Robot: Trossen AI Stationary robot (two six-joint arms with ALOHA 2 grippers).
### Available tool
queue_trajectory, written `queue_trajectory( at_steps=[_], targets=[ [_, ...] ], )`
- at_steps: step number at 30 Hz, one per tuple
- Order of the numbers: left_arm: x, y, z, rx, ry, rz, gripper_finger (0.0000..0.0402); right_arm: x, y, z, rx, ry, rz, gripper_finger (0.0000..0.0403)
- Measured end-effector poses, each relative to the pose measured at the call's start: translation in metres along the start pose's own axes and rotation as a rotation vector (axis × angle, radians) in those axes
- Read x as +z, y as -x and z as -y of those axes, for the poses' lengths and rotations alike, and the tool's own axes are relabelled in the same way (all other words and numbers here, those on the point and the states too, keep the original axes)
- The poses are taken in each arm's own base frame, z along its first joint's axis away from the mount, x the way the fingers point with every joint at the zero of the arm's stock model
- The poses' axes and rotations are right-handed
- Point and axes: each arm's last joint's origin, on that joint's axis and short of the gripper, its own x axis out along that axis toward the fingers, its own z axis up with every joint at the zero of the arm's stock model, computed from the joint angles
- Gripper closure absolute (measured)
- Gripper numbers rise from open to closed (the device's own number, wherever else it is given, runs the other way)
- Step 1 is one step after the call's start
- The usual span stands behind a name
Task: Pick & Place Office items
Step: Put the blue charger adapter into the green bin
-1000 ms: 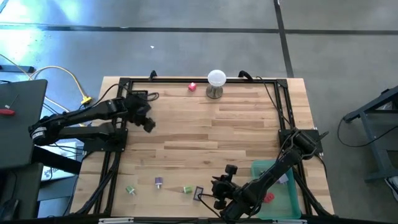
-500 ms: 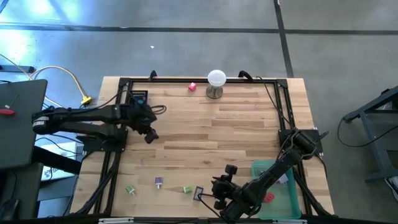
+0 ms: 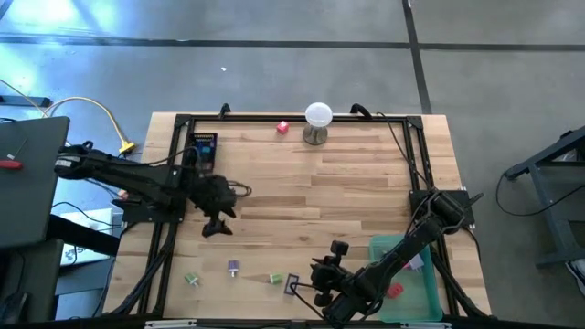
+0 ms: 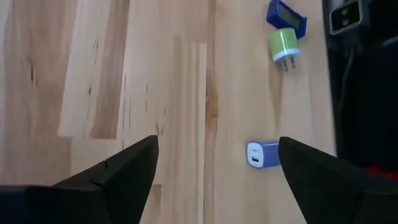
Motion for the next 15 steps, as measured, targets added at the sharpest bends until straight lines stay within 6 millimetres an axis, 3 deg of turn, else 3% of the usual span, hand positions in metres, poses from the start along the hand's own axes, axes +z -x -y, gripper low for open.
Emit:
queue_trajectory(
  at_steps=[8,15],
  targets=[
    [0.003,0.005,0.056,0.230,-0.238,-0.007,0.0078,0.001,-0.001,0.001,-0.004,-0.001,-0.002,0.0339],
    [-0.003,-0.030,0.098,0.242,-0.477,-0.215,0.0078,0.001,-0.002,0.002,-0.007,-0.006,-0.003,0.0339]
  ],
)
